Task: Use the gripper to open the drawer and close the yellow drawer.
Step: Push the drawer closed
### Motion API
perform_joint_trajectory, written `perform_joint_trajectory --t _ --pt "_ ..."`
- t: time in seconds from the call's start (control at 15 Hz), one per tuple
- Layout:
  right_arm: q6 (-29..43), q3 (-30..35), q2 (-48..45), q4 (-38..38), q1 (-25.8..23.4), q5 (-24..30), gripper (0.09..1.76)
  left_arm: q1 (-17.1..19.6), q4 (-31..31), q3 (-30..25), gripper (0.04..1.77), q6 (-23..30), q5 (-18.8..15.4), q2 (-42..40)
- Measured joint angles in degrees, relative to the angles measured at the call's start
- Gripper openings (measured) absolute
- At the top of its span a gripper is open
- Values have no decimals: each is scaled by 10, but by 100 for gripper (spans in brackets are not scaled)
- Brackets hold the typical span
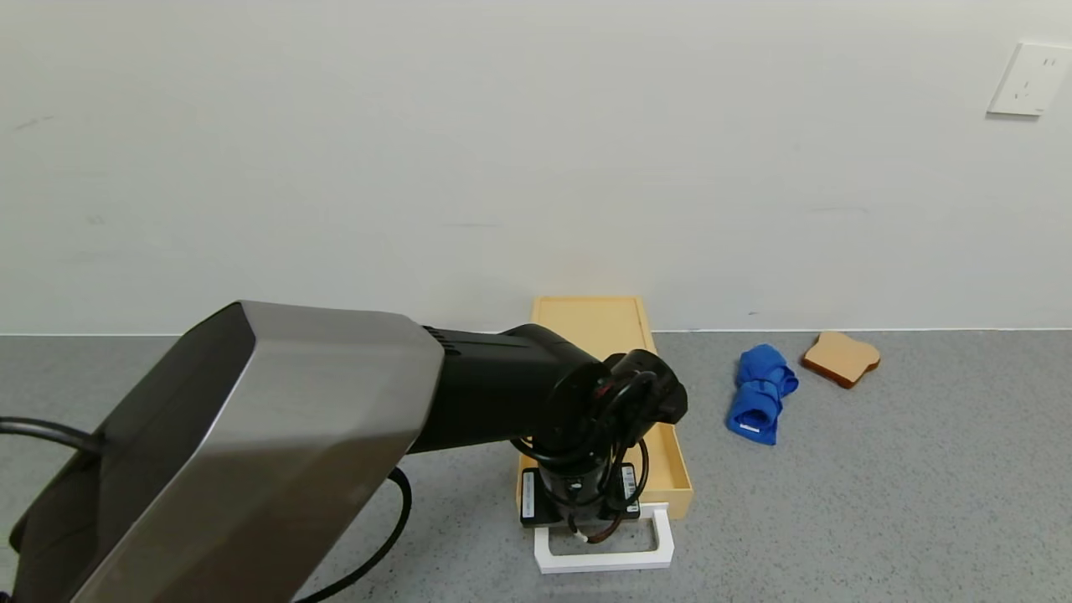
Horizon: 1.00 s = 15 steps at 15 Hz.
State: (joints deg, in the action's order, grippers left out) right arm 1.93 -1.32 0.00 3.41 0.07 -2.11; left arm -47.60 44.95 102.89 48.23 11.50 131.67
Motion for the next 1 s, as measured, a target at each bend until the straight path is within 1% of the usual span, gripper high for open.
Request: perform_joint_trajectory --t 0.27,0.47,1.0 --pt "0 0 0 0 0 0 170 9 3 20 11 -13 2 8" --pt "0 0 0 0 0 0 170 15 -3 33 11 -24 10 13" --pt "0 0 0 0 0 0 170 32 -2 64 11 -44 11 25"
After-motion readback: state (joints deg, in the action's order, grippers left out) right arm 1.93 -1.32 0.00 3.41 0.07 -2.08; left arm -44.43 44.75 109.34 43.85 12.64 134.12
